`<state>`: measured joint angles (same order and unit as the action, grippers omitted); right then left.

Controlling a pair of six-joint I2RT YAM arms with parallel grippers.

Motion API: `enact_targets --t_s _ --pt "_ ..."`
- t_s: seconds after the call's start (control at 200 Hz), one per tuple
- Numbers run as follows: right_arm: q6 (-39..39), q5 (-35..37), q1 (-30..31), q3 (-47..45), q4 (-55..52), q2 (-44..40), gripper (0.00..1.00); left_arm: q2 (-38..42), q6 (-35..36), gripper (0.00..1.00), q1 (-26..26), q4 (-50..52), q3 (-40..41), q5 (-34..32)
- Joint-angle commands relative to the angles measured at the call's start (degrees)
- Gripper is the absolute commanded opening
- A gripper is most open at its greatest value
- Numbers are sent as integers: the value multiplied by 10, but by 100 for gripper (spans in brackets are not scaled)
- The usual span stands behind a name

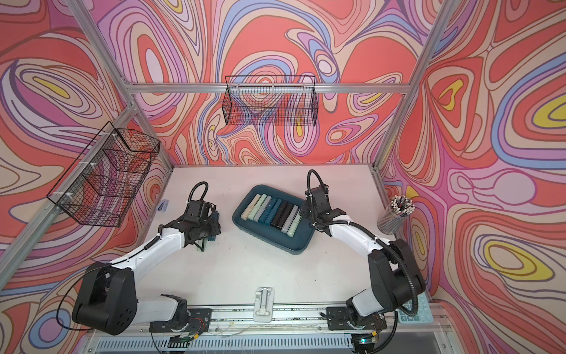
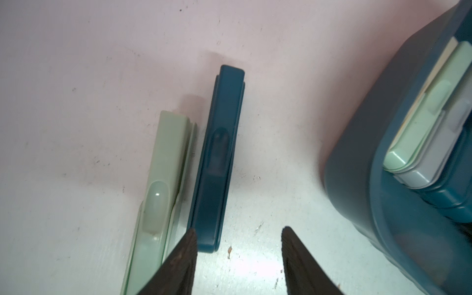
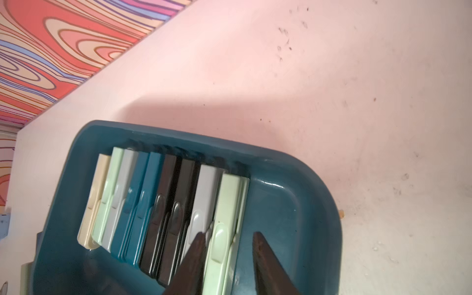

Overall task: Put the pruning pliers into the storage box
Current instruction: Pick up the pruning pliers from the center of the board.

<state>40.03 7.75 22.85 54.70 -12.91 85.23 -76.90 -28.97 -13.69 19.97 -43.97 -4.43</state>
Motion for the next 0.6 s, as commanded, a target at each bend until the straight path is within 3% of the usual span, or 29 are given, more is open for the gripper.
enact_targets --t_s 0.0,0.596 --pt "-12 6 -9 -9 14 -12 34 7 -6 56 6 19 11 -16" --pt "7 -26 -27 -38 52 -2 34 -77 -6 55 9 -13 3 -6"
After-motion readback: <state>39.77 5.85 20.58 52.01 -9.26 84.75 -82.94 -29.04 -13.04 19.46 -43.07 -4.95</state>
